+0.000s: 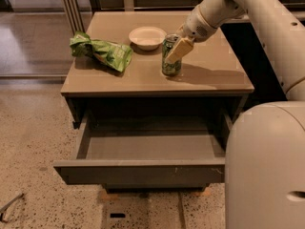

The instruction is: Place green can into top drawer

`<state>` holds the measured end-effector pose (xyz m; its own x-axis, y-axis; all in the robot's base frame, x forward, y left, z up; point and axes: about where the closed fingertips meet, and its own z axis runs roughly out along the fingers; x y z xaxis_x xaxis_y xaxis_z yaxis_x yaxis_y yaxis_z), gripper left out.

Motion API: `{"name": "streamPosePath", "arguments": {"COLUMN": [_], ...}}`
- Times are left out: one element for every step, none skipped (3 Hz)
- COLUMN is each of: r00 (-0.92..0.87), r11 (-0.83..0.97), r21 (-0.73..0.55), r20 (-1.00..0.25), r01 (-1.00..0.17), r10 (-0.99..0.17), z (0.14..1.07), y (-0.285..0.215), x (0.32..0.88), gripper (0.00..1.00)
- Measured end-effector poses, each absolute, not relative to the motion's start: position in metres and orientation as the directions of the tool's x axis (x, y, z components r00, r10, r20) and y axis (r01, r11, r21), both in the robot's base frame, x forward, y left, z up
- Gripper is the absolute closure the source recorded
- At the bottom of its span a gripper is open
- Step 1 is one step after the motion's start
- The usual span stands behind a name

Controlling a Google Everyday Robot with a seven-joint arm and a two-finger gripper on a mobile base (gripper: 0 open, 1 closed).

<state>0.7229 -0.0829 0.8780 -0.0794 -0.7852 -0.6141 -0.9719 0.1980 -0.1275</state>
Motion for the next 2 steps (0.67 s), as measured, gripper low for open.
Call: {"name": "streamPosePath", "arguments": {"r00": [-0.079, -0.068], "r11": [0.198, 0.190], "r21": [-0.128, -0.131], "r20": [-0.614, -0.624], "r01": [-0.972, -0.973], "r10": [-0.785, -0.779], "z": [0.8780, 0.8777], "y": [-0.0828, -0.0794], "x": [0.7229, 0.7224], "gripper": [0.70, 0.93]}}
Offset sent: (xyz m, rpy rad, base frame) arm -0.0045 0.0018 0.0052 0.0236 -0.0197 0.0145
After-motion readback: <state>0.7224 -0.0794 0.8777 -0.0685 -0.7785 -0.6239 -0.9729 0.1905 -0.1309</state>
